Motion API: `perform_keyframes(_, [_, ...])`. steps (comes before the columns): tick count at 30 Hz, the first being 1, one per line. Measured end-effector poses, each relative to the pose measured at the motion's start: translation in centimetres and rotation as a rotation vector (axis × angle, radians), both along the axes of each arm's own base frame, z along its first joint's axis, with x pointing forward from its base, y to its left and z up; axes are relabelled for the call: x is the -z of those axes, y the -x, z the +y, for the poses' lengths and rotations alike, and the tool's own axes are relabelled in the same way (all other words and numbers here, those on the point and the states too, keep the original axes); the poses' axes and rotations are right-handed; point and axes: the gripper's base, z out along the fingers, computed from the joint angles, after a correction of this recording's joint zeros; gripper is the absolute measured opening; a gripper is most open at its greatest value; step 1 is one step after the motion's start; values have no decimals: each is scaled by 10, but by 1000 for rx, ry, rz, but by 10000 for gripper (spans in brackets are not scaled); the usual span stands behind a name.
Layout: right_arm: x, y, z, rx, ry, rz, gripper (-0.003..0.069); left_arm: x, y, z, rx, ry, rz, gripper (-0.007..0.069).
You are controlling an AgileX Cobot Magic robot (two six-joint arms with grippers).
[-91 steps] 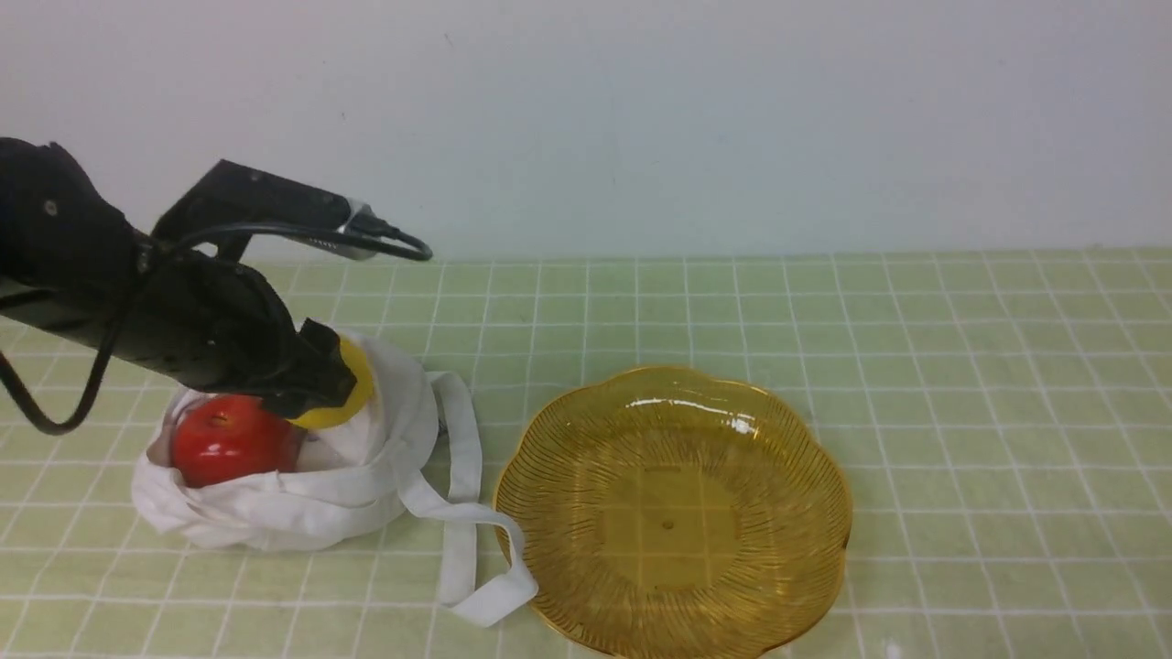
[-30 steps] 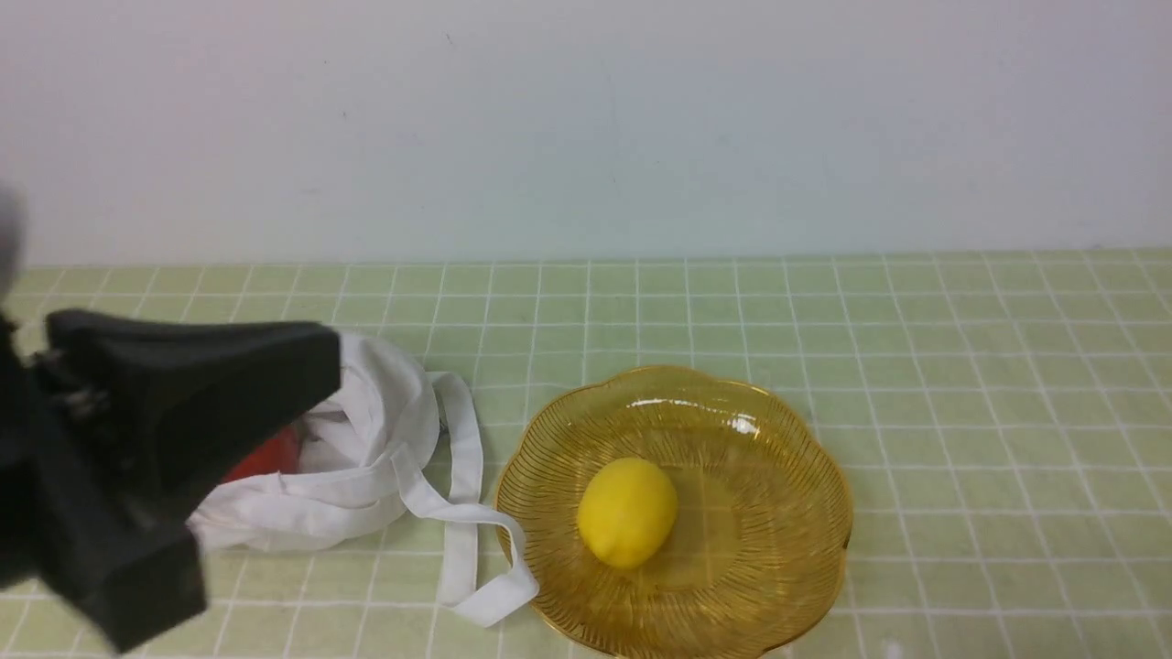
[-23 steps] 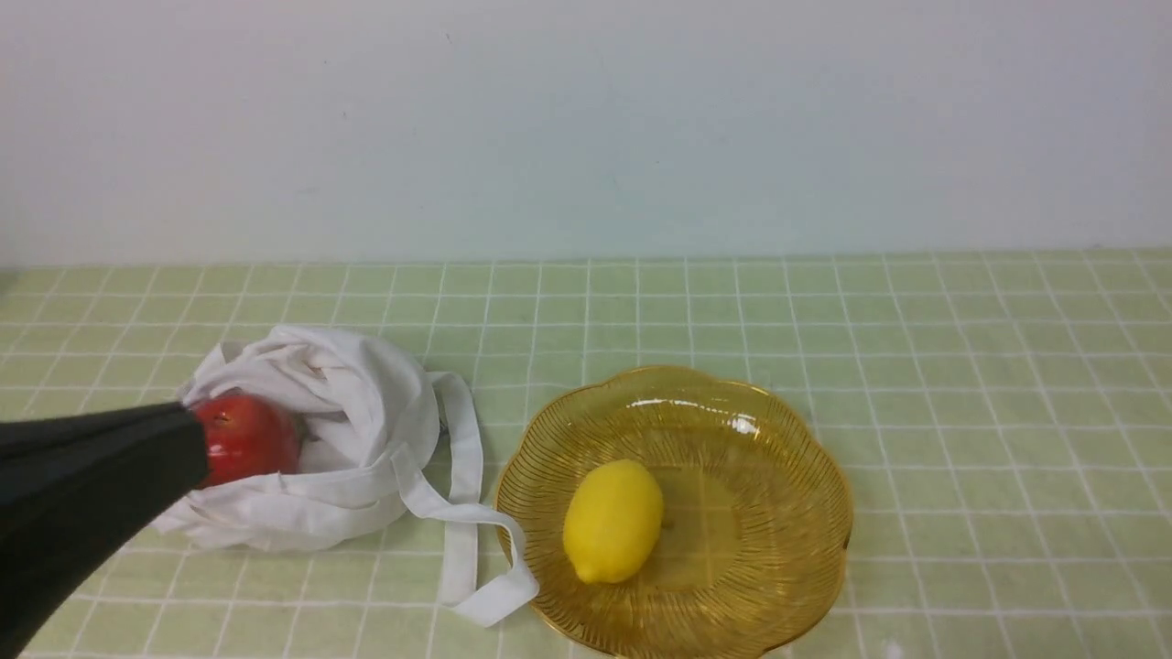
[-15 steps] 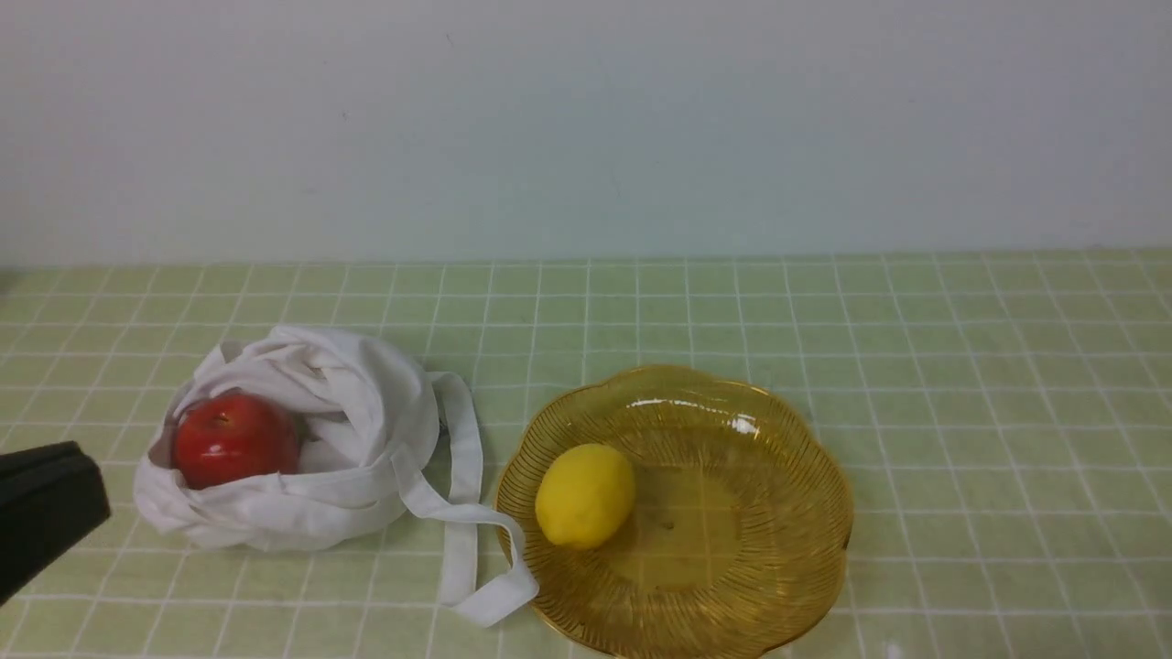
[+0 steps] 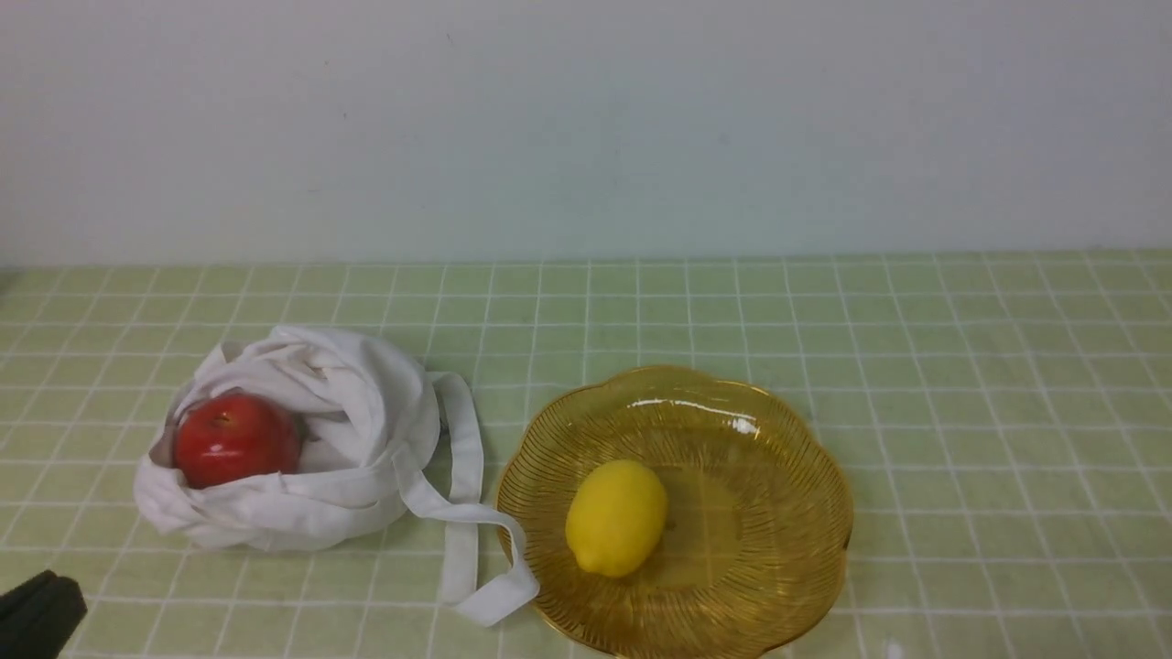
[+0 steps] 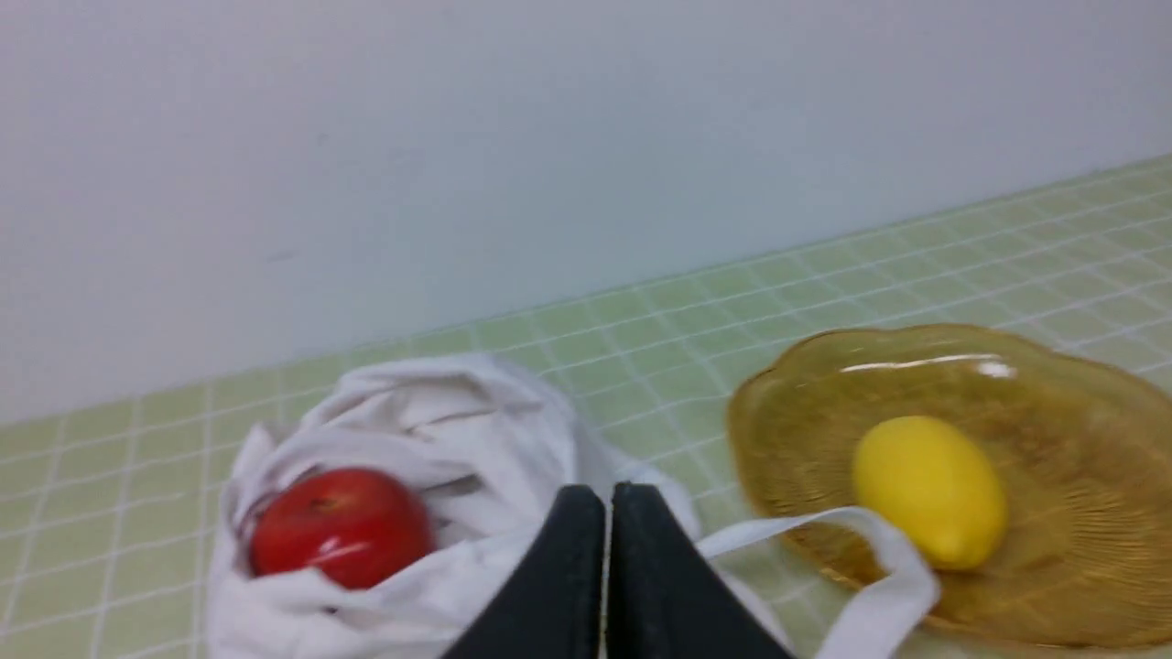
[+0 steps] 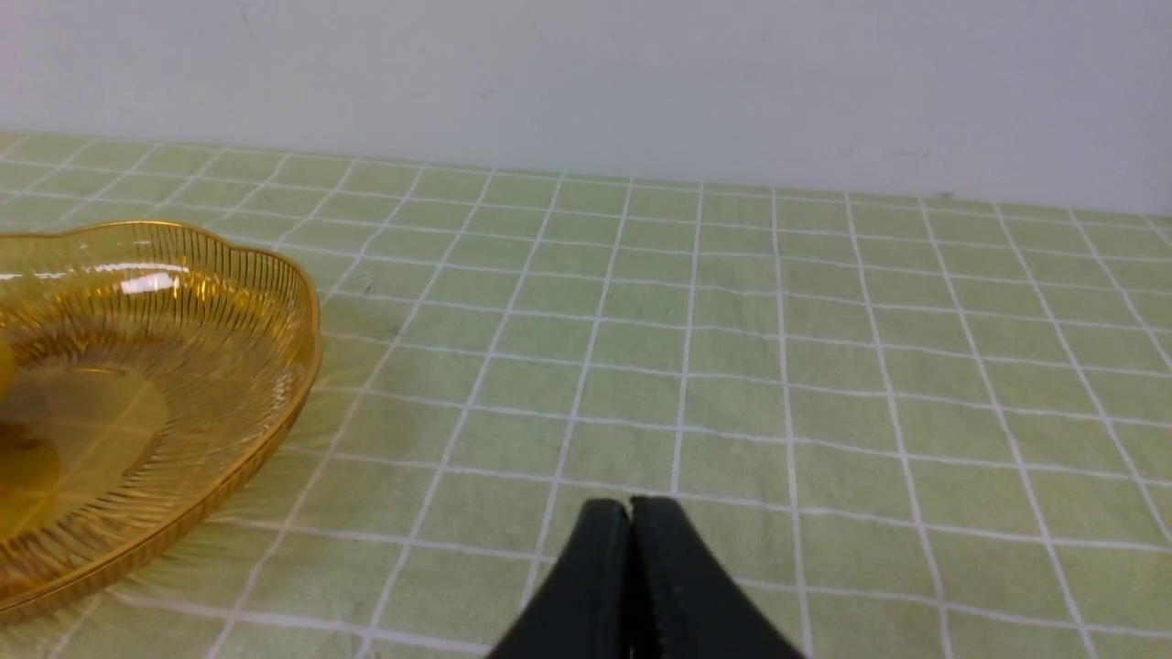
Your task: Take the fruit out of the bag on the green coffee tablecloth and place them on the plate.
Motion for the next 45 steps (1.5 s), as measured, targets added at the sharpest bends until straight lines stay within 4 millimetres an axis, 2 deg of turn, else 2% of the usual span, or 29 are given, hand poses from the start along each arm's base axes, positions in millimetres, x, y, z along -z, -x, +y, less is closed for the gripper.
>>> perform_keyframes(5, [0,0,0,0,0,0,-15,56,-11,4,-127,-25,87,-8])
perform_keyframes(9, [0,0,0,0,0,0,-15,75,-12,6,-165,-33,144,-8])
perform_keyframes(45, [0,0,0,0,1,0,-15,77,-12,6,-167,-33,162,-8])
